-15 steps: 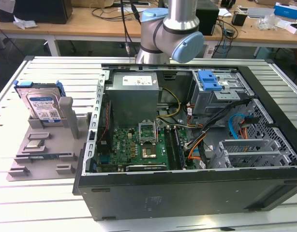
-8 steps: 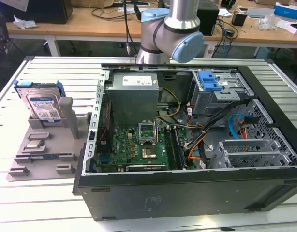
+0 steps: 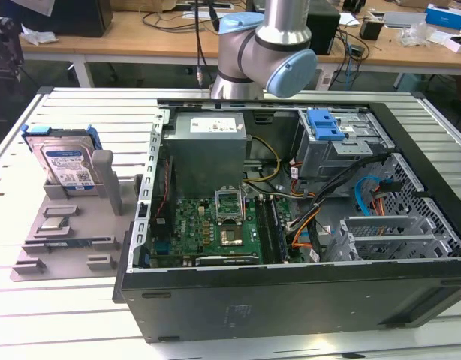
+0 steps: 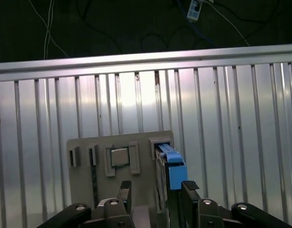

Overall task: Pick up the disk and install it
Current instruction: 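Pick up the disk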

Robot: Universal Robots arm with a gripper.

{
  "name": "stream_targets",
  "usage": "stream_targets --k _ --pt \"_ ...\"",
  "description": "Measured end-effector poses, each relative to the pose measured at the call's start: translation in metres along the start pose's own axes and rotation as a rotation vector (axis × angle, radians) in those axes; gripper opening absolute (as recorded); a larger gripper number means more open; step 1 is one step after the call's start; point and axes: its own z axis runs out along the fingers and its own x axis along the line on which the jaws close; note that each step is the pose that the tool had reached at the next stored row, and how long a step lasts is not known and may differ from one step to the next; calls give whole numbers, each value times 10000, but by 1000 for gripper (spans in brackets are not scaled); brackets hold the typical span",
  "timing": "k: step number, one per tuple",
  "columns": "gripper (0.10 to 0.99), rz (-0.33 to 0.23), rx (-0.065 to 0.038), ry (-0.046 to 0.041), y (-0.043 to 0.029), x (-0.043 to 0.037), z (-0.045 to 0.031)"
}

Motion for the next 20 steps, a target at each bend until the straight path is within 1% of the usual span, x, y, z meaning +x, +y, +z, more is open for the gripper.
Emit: stream_targets --k 3,4,5,6,7,10,16,18,20 --pt "541 0 -1 1 -29 -20 -1" --pt "541 0 -1 1 -71 -52 -2" --pt "541 0 -1 0 -98 -73 -3" --pt "541 1 -1 1 -147 -109 -1" --pt "541 0 0 0 -177 -127 36" --pt "541 0 -2 5 -217 -145 109" --pt "541 -3 -2 5 -236 -152 271" --pt "541 -16 -1 6 -238 -173 338" --pt "541 -29 -2 6 -236 -186 384"
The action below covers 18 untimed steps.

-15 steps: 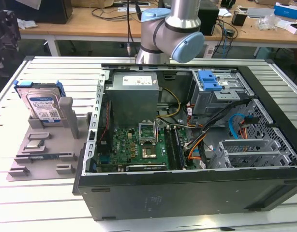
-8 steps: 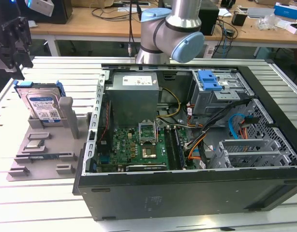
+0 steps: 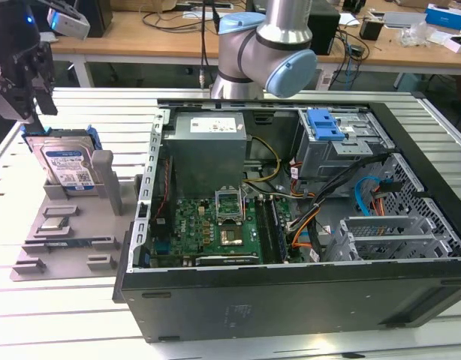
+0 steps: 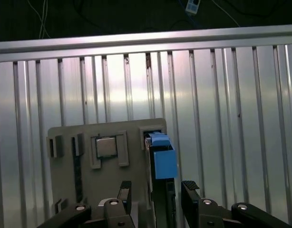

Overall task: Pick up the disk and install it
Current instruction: 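Pick up the disk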

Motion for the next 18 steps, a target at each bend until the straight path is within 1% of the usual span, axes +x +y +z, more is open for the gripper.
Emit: stream_targets --k 1,3,5,7,9,11,16,17,18 --pt "541 -10 0 1 0 -4 19" --pt "541 -79 -1 4 2 -12 83" --pt "541 -135 -1 6 2 -19 119" --pt "541 -231 -3 11 2 -47 175" --pt "541 -279 -3 13 1 -65 210" --pt "541 -370 -5 18 0 -88 278" --pt "541 -495 -6 22 -4 -97 386" --pt "541 -522 -7 24 -7 -97 439" --pt "541 -531 -6 25 -7 -97 460"
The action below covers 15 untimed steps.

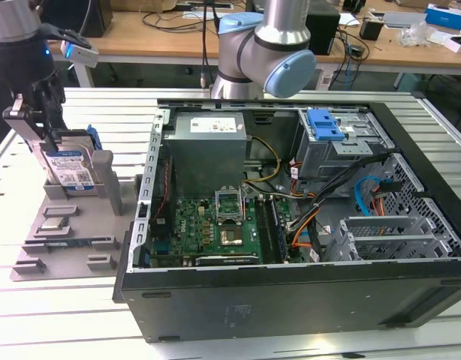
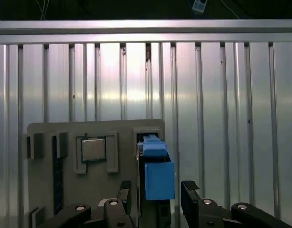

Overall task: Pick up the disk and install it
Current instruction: 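Pick up the disk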

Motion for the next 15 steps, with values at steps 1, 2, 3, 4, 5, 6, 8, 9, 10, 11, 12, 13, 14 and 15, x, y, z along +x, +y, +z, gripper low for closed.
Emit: stream_targets --k 1,2,3,4,5,6,8,9,10,11,12,13,14,15 --pt "541 -9 0 0 -1 0 20" --pt "541 -21 1 0 -3 0 45" --pt "541 -30 1 0 -3 0 65" --pt "541 -41 0 1 -4 0 88" --pt "541 -48 0 2 -5 0 107" --pt "541 -59 -1 3 -6 1 130" --pt "541 -78 -1 4 -7 1 160" --pt "541 -87 -1 4 -8 1 170" --pt "541 -96 -2 5 -8 1 177" --pt "541 -96 -3 6 -8 1 177" --pt "541 -96 -2 5 -8 1 177" --pt "541 -96 -1 5 -8 1 178" --pt "541 -96 -1 4 -8 1 178" --pt "541 -95 -1 5 -8 1 178"
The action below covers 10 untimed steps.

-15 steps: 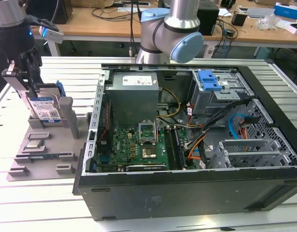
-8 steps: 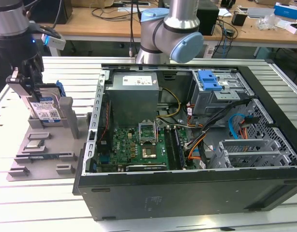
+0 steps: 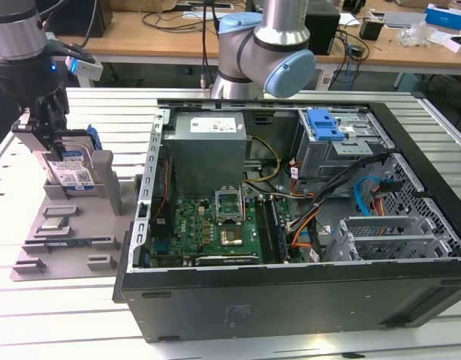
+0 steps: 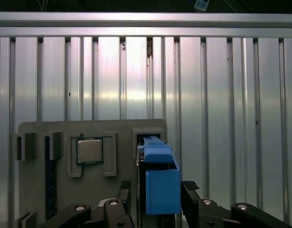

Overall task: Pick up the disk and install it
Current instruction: 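Pick up the disk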

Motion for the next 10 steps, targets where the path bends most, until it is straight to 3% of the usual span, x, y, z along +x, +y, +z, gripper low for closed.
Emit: stream_targets --k 3,6,10 --pt "525 0 0 0 0 0 0" --pt "365 0 1 -1 0 0 1" --pt "365 0 1 -1 0 0 2"
